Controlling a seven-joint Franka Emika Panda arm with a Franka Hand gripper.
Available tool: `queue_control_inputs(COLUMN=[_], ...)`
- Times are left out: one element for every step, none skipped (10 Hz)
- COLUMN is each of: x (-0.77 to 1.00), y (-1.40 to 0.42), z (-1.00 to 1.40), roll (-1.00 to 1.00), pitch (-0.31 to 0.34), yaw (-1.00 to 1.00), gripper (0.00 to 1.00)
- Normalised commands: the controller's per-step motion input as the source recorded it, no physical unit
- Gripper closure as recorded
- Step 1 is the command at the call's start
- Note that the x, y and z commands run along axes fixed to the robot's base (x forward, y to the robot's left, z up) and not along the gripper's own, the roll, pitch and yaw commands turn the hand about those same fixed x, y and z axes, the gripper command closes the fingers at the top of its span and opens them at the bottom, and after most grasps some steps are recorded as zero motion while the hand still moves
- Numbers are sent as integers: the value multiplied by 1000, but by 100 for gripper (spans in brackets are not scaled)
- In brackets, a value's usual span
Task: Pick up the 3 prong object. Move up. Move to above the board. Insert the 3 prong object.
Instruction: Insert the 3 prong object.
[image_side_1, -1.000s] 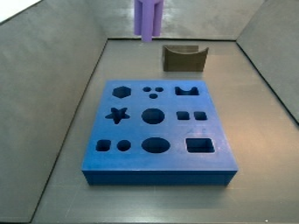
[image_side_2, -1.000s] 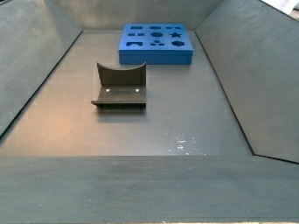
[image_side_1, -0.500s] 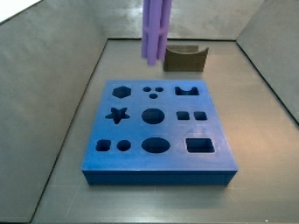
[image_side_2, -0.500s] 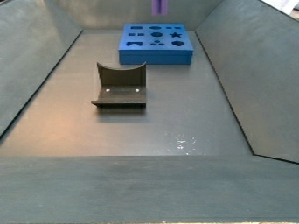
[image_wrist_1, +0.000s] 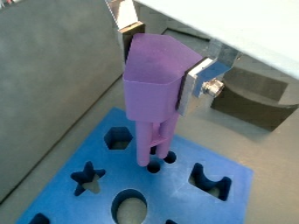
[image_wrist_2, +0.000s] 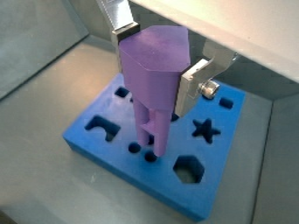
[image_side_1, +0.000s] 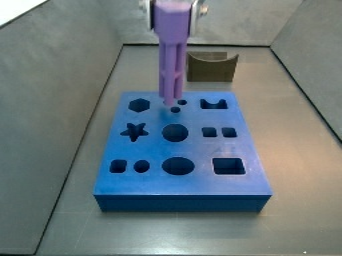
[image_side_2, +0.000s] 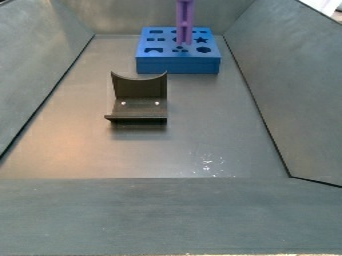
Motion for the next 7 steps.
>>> queue_control_inputs(x=[-43,0,183,234,237,240,29], y=[74,40,37,37,43,29,0], z=[-277,-154,-100,-97,-111,-134,-183], roll=[-40,-101,-106,-103,-76,-53,0], pitch=[-21,-43,-31,-13,0,-9,0], yaw=[0,0,0,0,0,0,0], gripper=[100,100,100,100,100,100,100])
